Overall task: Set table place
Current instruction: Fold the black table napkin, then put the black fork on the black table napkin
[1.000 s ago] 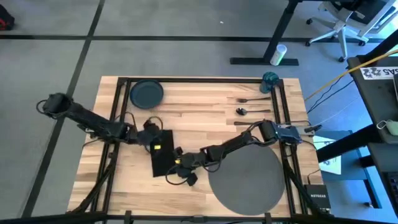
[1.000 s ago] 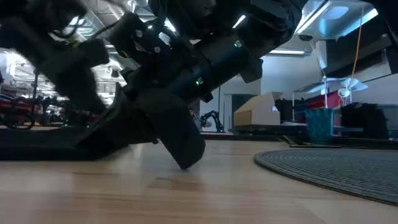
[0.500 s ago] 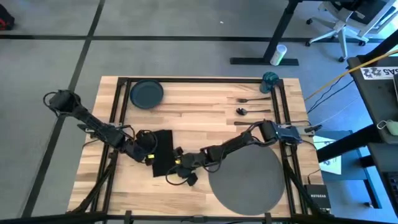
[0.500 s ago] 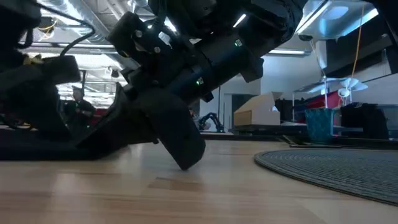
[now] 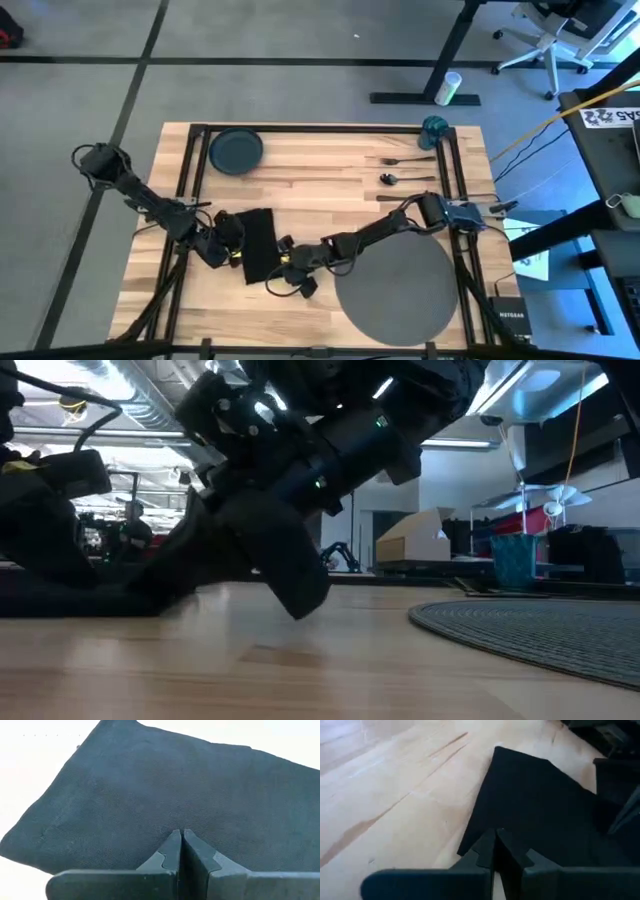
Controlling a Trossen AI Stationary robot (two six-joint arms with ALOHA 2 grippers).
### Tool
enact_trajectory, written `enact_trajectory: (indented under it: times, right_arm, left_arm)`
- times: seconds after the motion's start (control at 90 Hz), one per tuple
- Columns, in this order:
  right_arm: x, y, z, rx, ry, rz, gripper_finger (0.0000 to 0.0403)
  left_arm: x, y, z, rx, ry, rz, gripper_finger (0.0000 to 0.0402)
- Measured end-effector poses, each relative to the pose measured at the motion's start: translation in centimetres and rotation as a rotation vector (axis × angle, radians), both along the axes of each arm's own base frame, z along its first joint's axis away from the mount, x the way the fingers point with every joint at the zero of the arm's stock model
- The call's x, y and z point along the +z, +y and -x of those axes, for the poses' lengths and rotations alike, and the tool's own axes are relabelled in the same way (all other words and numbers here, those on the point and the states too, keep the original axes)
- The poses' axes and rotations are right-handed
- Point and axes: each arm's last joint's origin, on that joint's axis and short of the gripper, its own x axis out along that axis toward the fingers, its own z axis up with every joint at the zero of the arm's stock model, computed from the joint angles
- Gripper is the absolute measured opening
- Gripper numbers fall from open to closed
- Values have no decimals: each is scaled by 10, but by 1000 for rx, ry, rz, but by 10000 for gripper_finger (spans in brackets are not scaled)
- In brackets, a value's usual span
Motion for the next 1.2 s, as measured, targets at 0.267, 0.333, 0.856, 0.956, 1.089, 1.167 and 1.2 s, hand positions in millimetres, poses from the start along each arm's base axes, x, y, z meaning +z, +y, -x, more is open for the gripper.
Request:
enact_trajectory:
  times: [0.267,0.333,0.856,0.956,1.089,1.167,1.2]
  right_arm:
    - [11,2,-7,28,-19,13,0]
    - [15,2,-9,35,-39,20,0]
    - [61,6,-20,148,15,185,0]
    - [69,3,-12,158,74,238,0]
    - [79,-1,2,179,124,289,0]
    - [82,-4,9,202,143,296,0]
    - [84,-7,12,206,149,299,0]
  left_arm:
    - [4,11,-1,-36,29,-74,0]
    - [6,14,-2,-37,23,-83,0]
    - [77,1,-17,-198,-203,-89,0]
    - [78,-6,-16,-226,-210,-63,0]
    - [72,-15,-12,-236,-183,-2,0]
    - [67,-20,-11,-235,-161,15,0]
    - [64,-22,-12,-229,-148,18,0]
